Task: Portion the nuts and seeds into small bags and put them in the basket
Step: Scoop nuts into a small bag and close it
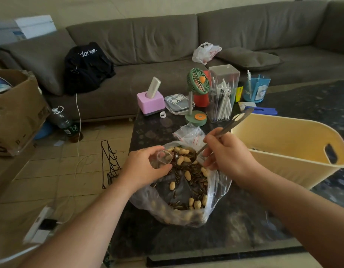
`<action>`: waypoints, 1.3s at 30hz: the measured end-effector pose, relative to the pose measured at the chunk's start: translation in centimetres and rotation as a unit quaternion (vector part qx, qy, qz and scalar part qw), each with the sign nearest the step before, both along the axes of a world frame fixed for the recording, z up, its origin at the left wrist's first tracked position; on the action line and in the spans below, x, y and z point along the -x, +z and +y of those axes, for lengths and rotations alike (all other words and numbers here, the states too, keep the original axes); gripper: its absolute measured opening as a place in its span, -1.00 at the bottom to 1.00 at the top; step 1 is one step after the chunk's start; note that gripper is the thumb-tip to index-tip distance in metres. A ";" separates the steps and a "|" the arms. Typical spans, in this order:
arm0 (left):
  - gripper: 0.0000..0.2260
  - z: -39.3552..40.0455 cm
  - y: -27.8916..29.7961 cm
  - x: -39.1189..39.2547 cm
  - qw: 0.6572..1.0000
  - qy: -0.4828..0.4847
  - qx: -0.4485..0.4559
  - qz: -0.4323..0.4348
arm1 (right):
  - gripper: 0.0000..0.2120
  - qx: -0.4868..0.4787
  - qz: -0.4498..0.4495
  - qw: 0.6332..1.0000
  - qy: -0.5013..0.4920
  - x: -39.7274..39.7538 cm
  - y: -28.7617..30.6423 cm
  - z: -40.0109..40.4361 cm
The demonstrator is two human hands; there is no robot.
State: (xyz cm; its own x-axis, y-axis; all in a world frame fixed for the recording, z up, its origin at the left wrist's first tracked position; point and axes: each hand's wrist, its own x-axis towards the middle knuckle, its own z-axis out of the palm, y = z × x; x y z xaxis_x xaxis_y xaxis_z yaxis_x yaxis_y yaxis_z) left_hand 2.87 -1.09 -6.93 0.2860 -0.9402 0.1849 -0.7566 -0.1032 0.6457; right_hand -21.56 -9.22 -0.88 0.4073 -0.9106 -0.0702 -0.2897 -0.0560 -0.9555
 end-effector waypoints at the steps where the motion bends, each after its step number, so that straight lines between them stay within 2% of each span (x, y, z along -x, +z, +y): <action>1: -0.55 0.0 -0.1 0.1 1.000 -0.002 -0.003 -0.002 | -0.75 0.022 0.010 1.000 -0.002 0.3 0.5 0.0; 6: -0.42 -0.5 -0.9 0.8 0.998 -0.014 -0.022 -0.062 | -0.76 0.117 0.054 0.992 0.013 0.9 1.6 0.3; 10: -0.38 -0.9 -1.0 1.1 0.997 -0.009 -0.033 -0.064 | -0.82 0.212 0.096 0.972 0.048 0.8 1.5 0.7; 16: -0.49 -0.8 -1.1 1.4 0.999 0.001 -0.010 -0.053 | -0.83 0.378 0.164 0.900 0.140 0.1 0.4 1.2; 23: -0.77 -0.5 -0.7 1.9 0.999 0.008 0.011 -0.047 | -0.83 0.466 0.175 0.850 0.173 0.2 -1.0 0.9; 26: -0.83 -0.7 -0.8 1.8 0.999 0.011 0.006 -0.053 | -0.78 0.470 0.160 0.849 0.180 0.2 -1.2 0.9; 29: -0.79 -0.7 -1.0 1.6 0.999 0.017 -0.005 -0.034 | -0.86 0.466 0.157 0.855 0.164 0.3 -1.2 0.6; 32: -0.62 -0.6 -1.1 1.3 1.000 0.026 -0.015 -0.002 | -0.89 0.433 0.136 0.882 0.126 0.5 -1.1 0.1; 35: -0.56 -0.4 -1.0 0.8 0.999 0.025 -0.027 0.015 | -0.91 0.377 0.126 0.913 0.094 0.8 -1.0 -0.3; 39: -0.49 -0.2 -0.6 0.6 0.999 0.019 -0.033 0.025 | -0.95 0.338 0.111 0.931 0.082 1.0 -0.6 -0.7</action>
State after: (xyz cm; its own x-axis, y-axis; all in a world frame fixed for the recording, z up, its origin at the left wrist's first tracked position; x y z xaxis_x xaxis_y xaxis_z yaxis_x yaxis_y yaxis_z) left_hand 2.31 -1.28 -7.58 0.3289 -0.9382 0.1078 -0.7182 -0.1744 0.6736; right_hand -22.57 -9.87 -1.47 0.5894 -0.7033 0.3975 -0.4105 -0.6845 -0.6024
